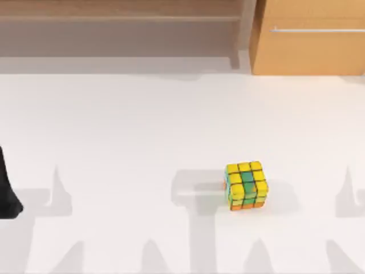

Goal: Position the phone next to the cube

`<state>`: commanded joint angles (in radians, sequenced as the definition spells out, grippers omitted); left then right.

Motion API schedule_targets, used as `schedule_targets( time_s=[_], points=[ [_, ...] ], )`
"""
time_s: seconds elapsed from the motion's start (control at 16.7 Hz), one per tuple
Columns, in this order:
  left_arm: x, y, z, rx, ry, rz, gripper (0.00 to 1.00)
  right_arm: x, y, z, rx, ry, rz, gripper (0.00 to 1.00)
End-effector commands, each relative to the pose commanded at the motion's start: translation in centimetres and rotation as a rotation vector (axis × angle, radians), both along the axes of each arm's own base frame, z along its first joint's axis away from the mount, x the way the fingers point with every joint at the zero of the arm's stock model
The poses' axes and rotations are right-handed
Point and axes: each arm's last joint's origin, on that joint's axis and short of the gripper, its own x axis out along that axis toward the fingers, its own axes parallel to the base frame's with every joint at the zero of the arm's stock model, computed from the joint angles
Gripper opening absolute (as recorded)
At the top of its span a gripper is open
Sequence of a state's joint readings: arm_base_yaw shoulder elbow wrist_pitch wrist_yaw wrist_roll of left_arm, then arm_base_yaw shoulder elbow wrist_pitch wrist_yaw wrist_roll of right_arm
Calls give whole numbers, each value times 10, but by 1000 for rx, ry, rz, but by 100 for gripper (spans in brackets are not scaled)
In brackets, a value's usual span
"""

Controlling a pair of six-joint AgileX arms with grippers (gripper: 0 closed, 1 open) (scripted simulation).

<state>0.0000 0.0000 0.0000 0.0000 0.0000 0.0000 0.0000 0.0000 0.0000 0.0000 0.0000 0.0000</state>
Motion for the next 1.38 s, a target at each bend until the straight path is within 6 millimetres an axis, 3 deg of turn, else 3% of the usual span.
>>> schedule_targets(
  time_s=[0.24,0.42,0.66,0.9,1.14,1.38],
  points=[
    [1,2,4,32,29,21,100,0,0,0,0,0,0,100],
    [5,9,18,143,146,73,100,0,0,0,0,0,0,100],
    [25,25,40,344,441,101,100,0,0,0,0,0,0,100],
    [64,54,49,518,822,15,100,0,0,0,0,0,0,100],
    [107,98,35,595,1169,-184,100,0,0,0,0,0,0,100],
    [134,141,5,588,1388,-410,100,0,0,0,0,0,0,100]
  ],
)
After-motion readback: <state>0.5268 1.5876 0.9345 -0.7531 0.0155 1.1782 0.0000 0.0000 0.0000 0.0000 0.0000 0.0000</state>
